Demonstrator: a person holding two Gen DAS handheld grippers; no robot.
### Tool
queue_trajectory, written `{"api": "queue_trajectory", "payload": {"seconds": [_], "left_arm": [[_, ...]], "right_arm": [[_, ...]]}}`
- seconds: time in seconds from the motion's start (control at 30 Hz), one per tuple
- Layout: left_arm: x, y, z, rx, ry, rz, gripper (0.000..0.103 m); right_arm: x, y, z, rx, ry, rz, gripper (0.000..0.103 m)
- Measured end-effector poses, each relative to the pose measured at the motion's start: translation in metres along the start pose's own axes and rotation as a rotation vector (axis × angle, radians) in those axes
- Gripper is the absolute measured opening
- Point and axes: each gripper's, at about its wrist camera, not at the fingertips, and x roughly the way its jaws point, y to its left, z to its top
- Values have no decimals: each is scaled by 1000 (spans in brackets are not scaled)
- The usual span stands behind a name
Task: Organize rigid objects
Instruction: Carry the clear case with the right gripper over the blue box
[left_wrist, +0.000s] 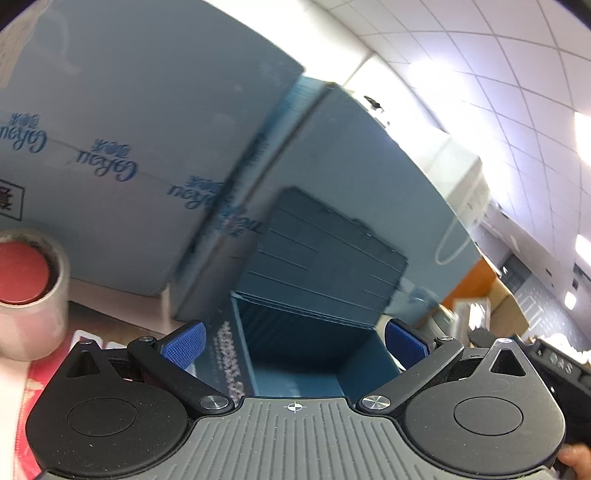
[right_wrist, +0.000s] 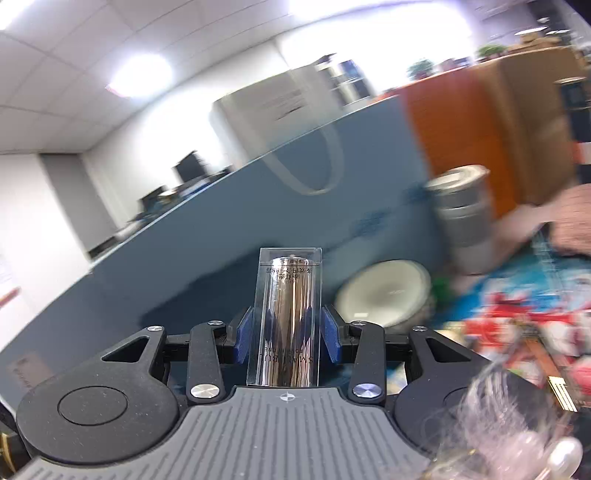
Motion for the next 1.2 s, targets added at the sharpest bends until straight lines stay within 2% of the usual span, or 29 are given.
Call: {"api": "queue_trajectory", "payload": {"seconds": [0.1,0.2,0.4,0.5,0.6,0.77,0.87,1.03,1.2], "left_arm": [[3,8,1,-13,7,16,103],[7,15,1,-28,23,27,103],[16,19,-1,-30,44,50,103],[19,19,-2,-23,54,51,103],[23,19,-3,-19,61,61,103],[28,19,-5,-17,75,73,103],[29,20,-6,-18,78,69,103],[30,21,-7,-22,80,61,103],[32,21,-7,-22,96,58,103]], "right_arm": [[30,18,-3,-35,23,39,37],[55,31,-11,-99,37,30,37],[89,34,-28,-233,13,76,37],[92,33,-38,-348,-18,114,37],[91,39,-50,-526,-9,134,37],[92,46,-65,-747,70,179,37],[98,49,-71,-845,109,177,37],[105,49,-73,-915,198,185,36],[115,53,-68,-904,310,222,35]]}}
